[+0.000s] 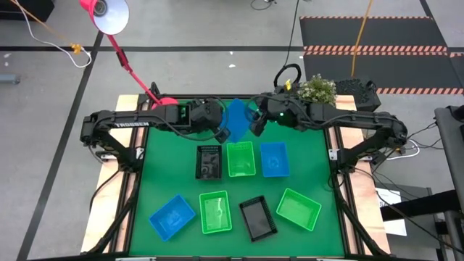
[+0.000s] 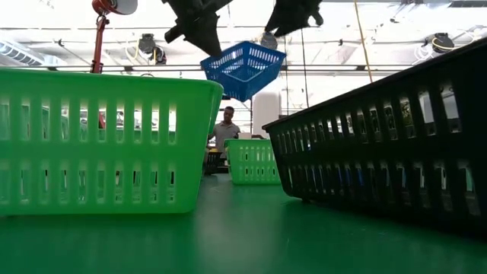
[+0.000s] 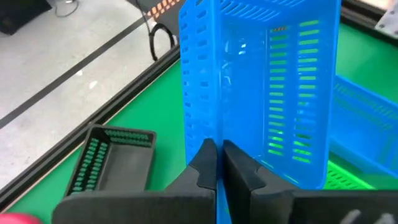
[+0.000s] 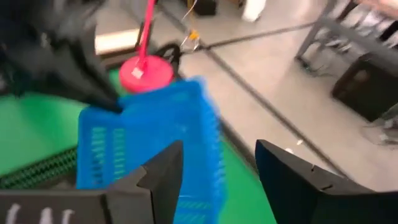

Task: Stack baskets by color
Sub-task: Stack the top blue bin on the middle blue bin

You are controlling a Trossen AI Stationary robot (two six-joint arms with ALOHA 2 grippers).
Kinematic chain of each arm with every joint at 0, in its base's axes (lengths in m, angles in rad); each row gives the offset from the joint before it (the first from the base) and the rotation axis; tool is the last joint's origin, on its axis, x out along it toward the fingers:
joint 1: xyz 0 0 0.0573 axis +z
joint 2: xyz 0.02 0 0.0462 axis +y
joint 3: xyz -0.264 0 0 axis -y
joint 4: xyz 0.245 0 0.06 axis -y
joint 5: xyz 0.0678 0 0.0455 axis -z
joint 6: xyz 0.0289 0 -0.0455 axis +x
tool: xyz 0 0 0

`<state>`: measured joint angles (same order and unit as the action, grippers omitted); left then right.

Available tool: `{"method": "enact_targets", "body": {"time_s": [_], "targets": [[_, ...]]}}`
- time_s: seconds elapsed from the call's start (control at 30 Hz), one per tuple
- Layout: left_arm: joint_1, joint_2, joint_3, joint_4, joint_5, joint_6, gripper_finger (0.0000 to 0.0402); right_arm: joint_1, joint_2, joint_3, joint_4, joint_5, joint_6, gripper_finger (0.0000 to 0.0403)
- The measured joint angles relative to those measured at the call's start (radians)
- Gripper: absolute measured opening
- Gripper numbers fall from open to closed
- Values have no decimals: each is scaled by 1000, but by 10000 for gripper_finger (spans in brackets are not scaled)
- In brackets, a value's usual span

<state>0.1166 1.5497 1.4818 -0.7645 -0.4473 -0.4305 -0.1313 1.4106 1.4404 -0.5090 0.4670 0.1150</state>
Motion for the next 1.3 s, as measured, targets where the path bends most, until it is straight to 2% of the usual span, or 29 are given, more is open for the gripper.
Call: {"method": "enact_targets", "body": {"time_s": [0.1,0.3,0.5,0.57,0.87,1.03,1.2,1.3], "targets": [[7,0,0,19,0,3,7,-8,25,-8,2,-52,-6,178],[7,13,0,16,6,10,5,-13,74,-9,8,-49,-21,157],[8,24,0,2,12,12,5,-13,69,-10,53,-26,-30,135],[7,22,0,8,21,13,5,-12,67,-10,61,5,-39,134],[8,22,0,8,28,17,5,-40,79,-11,-6,5,-85,149],[8,22,0,11,29,16,14,-64,78,-11,-5,-2,-80,104],[8,22,0,16,29,27,6,-81,78,-28,12,-58,-102,24],[7,22,0,17,30,29,10,-81,78,-42,13,-57,-106,11]]}}
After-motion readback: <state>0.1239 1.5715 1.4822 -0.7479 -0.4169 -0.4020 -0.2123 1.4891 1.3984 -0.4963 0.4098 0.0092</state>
